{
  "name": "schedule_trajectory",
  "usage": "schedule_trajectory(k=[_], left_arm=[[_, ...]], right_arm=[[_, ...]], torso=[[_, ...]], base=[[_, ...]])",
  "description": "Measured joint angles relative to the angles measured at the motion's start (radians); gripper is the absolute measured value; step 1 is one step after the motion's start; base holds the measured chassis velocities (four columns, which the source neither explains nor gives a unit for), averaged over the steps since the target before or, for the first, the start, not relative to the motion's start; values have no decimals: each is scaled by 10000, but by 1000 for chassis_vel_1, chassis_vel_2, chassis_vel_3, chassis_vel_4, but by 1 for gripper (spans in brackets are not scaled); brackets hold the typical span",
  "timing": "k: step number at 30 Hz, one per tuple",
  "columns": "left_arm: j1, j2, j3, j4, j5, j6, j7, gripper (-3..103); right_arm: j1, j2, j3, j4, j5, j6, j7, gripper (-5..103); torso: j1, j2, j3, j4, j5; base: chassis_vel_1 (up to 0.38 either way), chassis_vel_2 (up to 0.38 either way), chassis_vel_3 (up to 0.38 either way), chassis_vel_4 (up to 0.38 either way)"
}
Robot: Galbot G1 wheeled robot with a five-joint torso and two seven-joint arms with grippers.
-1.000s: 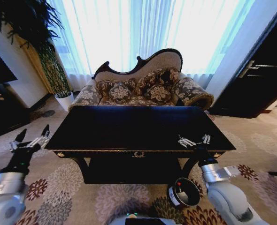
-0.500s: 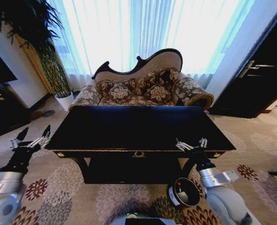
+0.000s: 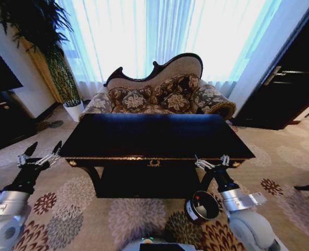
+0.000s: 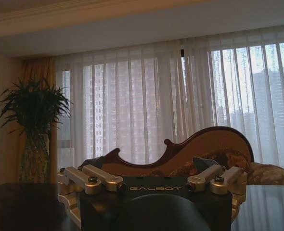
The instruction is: Move to the front of the table and place the trash on the table into the trash bin.
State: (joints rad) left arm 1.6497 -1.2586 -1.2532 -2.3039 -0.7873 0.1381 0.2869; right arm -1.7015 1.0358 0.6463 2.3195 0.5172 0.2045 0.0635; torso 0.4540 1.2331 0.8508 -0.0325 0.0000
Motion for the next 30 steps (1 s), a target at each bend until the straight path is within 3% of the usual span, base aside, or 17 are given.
schedule_trajectory(k=[30], left_arm=[[78,-120,113,-373,120,50,1,100]], right_arm=[[13,10,129,-140,212,40,-109,100]], torso=[[4,-2,3,1,-1]], base=[[347,-342,-339,339]])
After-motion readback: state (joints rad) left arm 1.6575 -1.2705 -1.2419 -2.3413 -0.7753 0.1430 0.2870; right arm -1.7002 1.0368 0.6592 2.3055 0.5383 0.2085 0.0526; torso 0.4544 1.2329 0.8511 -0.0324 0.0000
